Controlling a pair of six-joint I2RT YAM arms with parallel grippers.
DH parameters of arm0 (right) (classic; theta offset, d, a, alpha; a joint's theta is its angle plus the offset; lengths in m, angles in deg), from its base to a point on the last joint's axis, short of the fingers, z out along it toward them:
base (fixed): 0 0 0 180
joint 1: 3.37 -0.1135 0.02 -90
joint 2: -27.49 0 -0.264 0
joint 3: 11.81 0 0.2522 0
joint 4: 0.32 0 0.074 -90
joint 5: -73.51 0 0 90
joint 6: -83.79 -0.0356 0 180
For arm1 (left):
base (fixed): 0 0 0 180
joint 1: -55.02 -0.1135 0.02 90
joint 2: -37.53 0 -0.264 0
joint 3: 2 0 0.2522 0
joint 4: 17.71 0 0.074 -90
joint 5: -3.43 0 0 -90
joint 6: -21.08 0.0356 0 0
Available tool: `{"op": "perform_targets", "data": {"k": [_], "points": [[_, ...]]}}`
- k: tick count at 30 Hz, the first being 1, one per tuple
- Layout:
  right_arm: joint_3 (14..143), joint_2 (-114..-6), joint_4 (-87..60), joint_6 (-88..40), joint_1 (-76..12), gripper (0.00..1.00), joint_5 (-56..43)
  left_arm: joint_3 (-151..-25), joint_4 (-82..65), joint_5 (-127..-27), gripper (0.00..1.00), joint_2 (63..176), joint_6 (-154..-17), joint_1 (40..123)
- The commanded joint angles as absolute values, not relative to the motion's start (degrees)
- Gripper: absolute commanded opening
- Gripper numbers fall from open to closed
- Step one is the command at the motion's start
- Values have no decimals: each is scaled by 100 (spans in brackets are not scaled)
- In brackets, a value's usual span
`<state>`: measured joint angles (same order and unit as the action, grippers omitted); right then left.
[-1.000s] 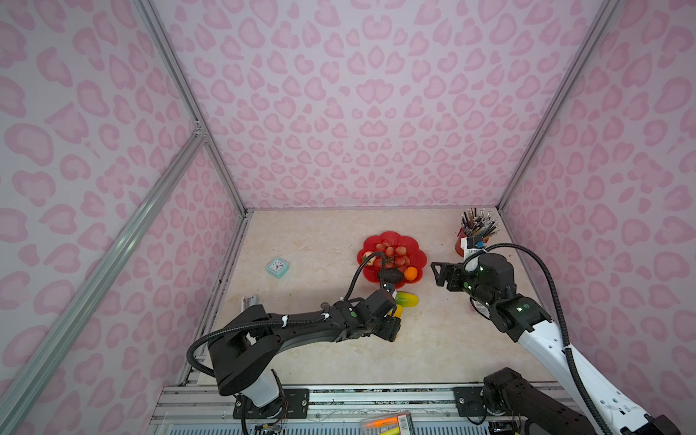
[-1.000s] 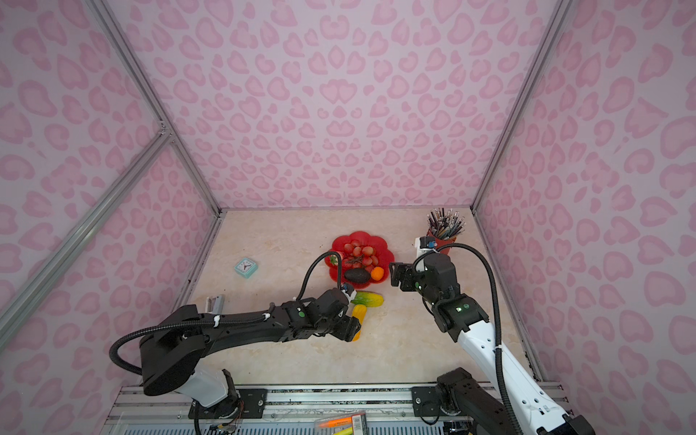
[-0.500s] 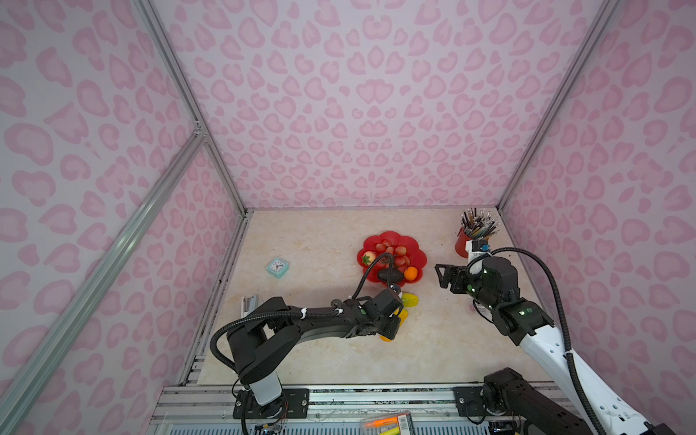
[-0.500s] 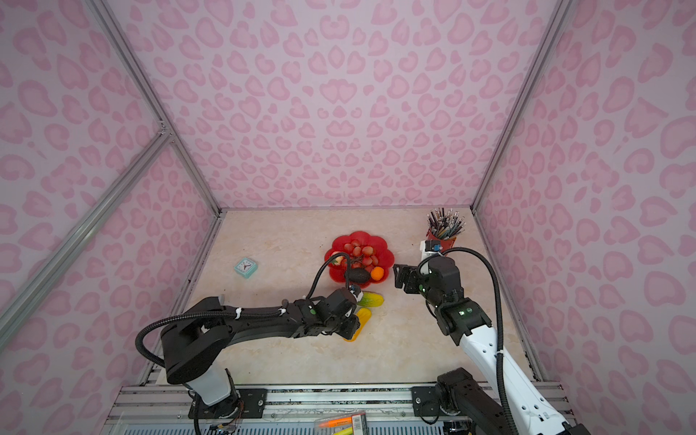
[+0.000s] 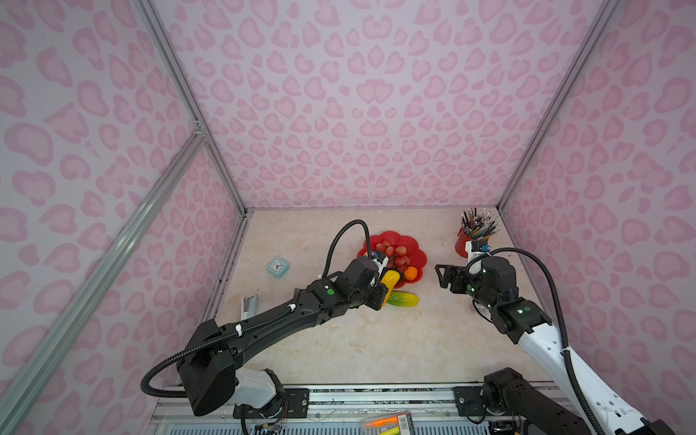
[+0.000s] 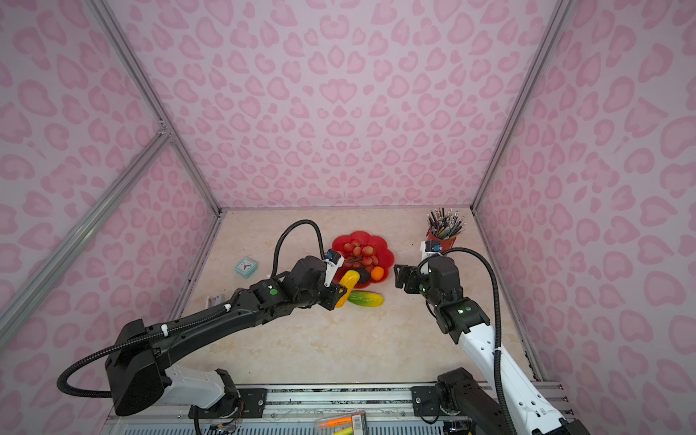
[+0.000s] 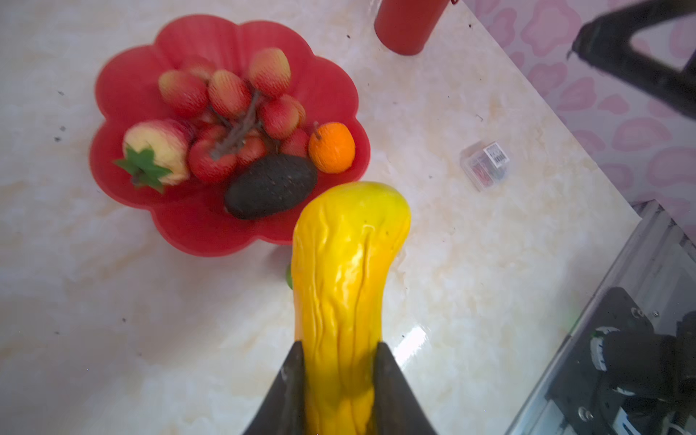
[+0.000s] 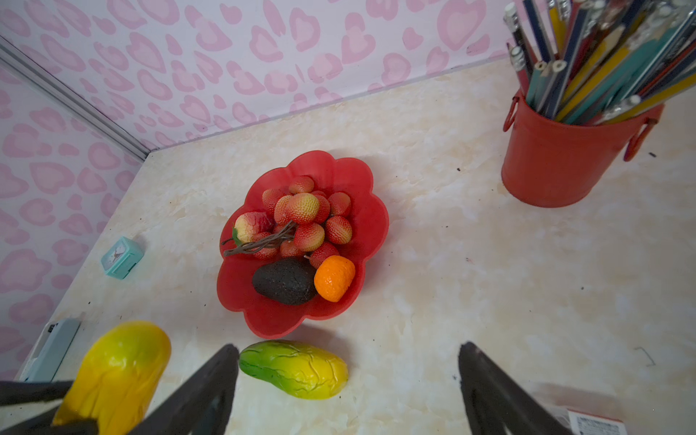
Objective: Place and organize the fake fruits in the fruit bowl
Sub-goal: 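Grasp the yellow squash with the left gripper and place it in the bowl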
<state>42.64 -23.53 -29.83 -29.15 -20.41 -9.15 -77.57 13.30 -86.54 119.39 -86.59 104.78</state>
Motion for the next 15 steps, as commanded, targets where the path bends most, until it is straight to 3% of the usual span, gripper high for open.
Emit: {"op": "perform_targets", "data": {"k": [1,7,15], "points": [[4240,-2349,-2856,-2924,-2022,91,-884,-8293,1604,-8265,29,12361,-7495,10307],[4240,-2157,-3036,-2807,-1945,91,-926,-9249,2030,-8459,26,13478,-6308,10178],[4173,-2030,-3115,-2722,-1788,91,-840,-10113,2070,-8987,27,14586,-5818,9947]]}}
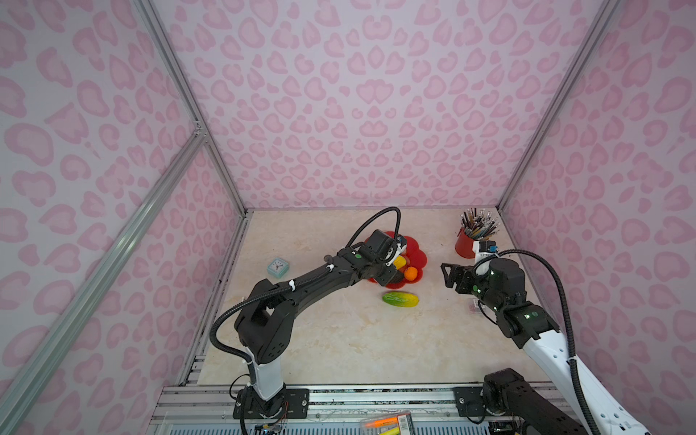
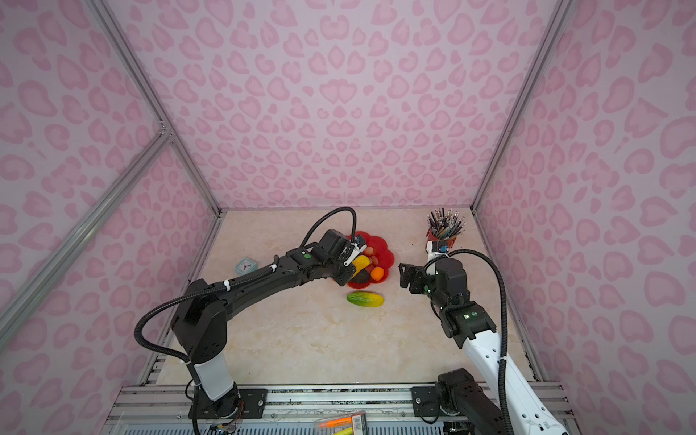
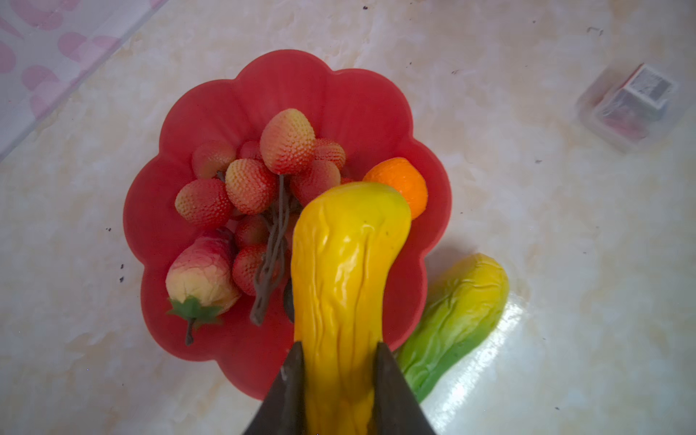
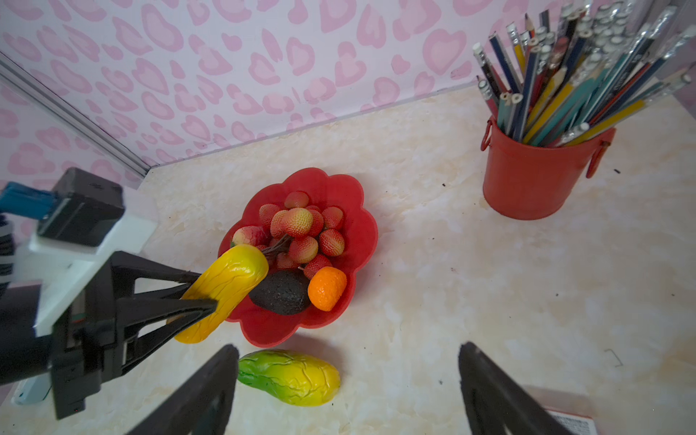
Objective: Place and organize the fake fruits in the fruit bowl
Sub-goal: 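Grasp the yellow squash with the left gripper and place it in the bowl, then set the green papaya in the bowl with the right gripper while the left arm withdraws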
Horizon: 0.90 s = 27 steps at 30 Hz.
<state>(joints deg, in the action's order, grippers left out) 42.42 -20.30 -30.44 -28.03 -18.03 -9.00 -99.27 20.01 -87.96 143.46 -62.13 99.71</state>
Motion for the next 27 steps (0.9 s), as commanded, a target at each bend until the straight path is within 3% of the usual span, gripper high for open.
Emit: {"op": "perform_targets", "data": {"k": [1,8,12,16,19,27], "points": [[4153,-2032,-3107,-2722,-1780,91,-838,-10202,2081,-8999,27,14703,-5762,9953],[4124,-2051,-3052,-2678,-1751,91,-831,-10301,2046,-9161,31,15061,-5407,9951],[4123,-2182,-2991,-2668,-1745,91,-814,-10243,1974,-9226,53,15039,-5423,9941],[4124,-2373,-2942,-2578,-1744,90,-624,-10189,1797,-9107,63,14790,-5539,9930],[4173,-2630,-2946,-2352,-1778,90,-280,-10238,1696,-9065,76,14565,-5658,9916],[4305,-3642,-3040,-1716,-2543,89,-142,-9959,1098,-9003,87,13463,-6274,9826]]}}
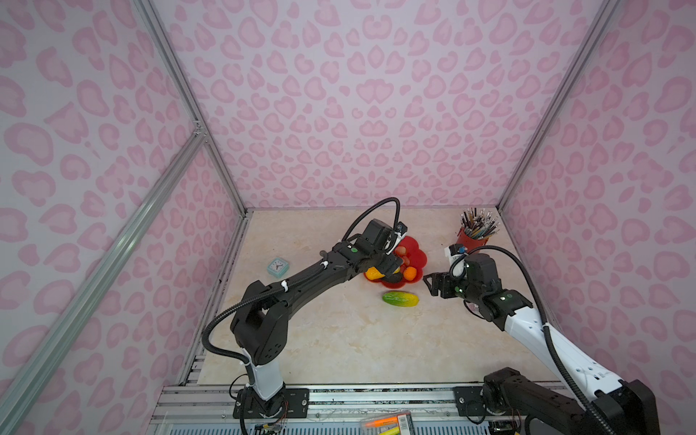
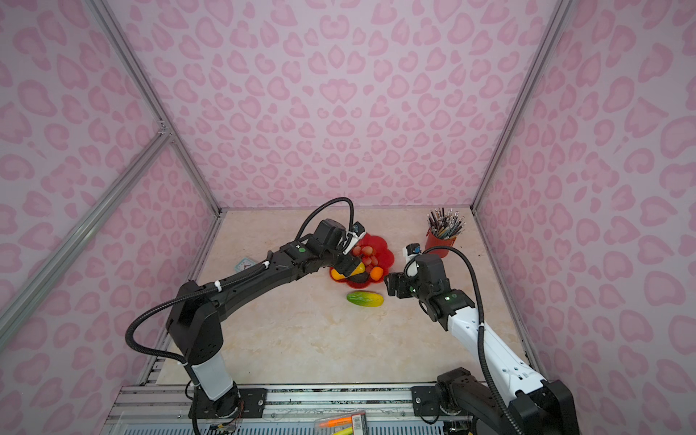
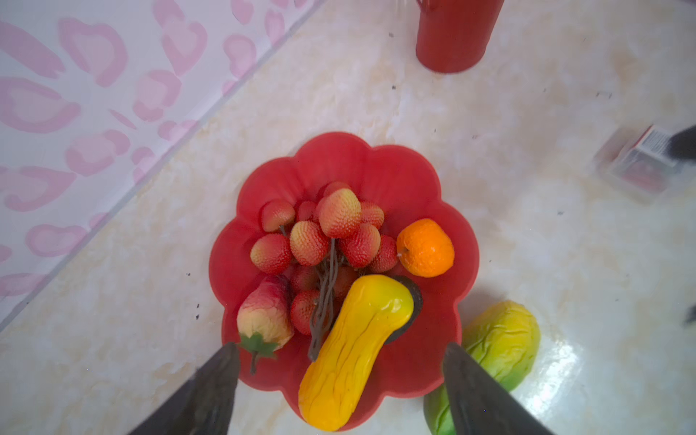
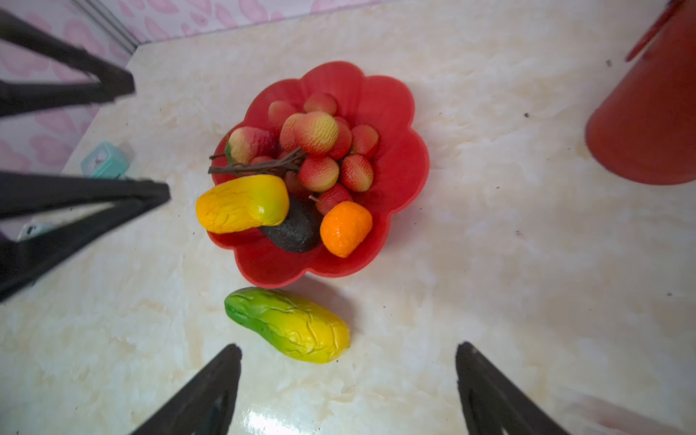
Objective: Place and organize the fake fruits in the fruit bowl
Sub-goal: 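Set the green papaya in the bowl with the right gripper while the left arm withdraws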
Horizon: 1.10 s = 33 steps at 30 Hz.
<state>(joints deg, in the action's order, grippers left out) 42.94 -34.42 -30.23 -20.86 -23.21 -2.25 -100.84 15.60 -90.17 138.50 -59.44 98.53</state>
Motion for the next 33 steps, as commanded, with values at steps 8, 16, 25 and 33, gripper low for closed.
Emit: {"op": "perform_targets", "data": {"k": [8,16,25,33], "points": [[4321,-4556,-2767,-1158,-3099,88,-81,-8494,244,-9444,91,11486,-7173,9732],[4819,-5654,-2863,-785,-3385,84,-340,-6730,529,-10080,96,9270,-7996,9548],[5296,-6684,-2682,-534,-3677,82,-227,-5767,1450,-10838,100,7300,-8644,9501],[5450,-7112,-2767,-656,-4275,46,-402,-5589,1967,-11160,99,6505,-8832,9501]]}}
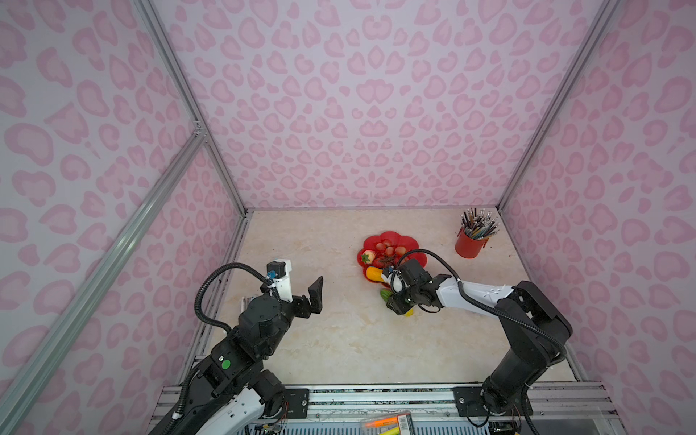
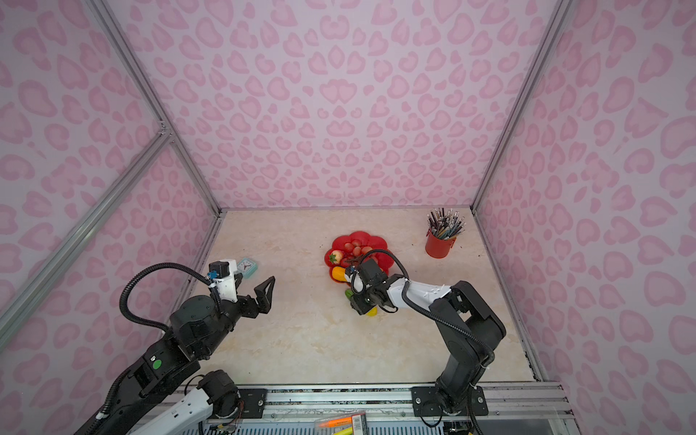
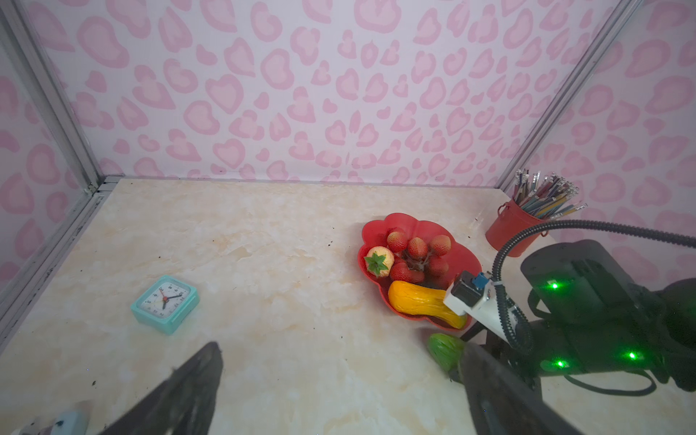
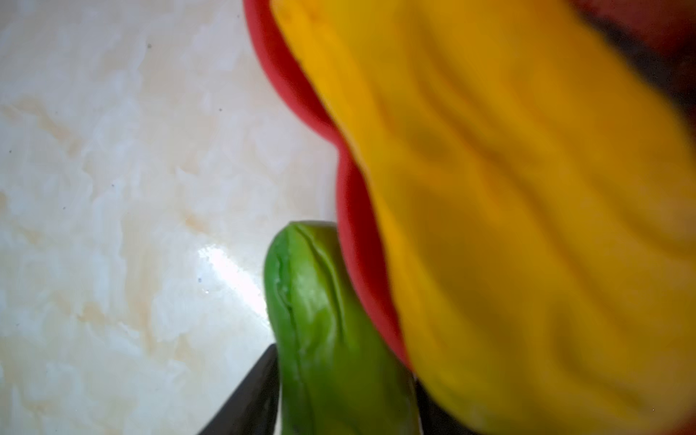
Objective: Place and organize the fake fruits in the fruit bowl
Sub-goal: 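Set the green papaya in the bowl with the right gripper while the left arm withdraws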
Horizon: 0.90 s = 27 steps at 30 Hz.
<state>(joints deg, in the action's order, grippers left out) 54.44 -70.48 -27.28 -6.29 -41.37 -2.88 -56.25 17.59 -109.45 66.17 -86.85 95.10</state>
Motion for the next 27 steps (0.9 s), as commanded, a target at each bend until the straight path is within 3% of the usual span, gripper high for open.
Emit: {"op": "perform_targets", "data": {"k": [1,6,10,15,27], "points": [[5450,-7105,-2807,-696,-4351,39,-440,-5569,1978,-11154,99,6455,-8834,9501],[5331,-6537,-2849,-1046,-4512,22,-258,-5490,1904,-10890,99,6353,-8826,9495],[5442,-5760,-3188,-1195,-4368,20,-318,-5405,1742,-10533,99,6418,-8809,9500],[5758,-5167,-3486,-1421,-3519,19,-333,-5321,1485,-9854,99,6585,-8764,9501],[7231,-6675,-3694,-1404,-2318,20,-528,-5303,1281,-8821,99,6881,-8696,9501]]}}
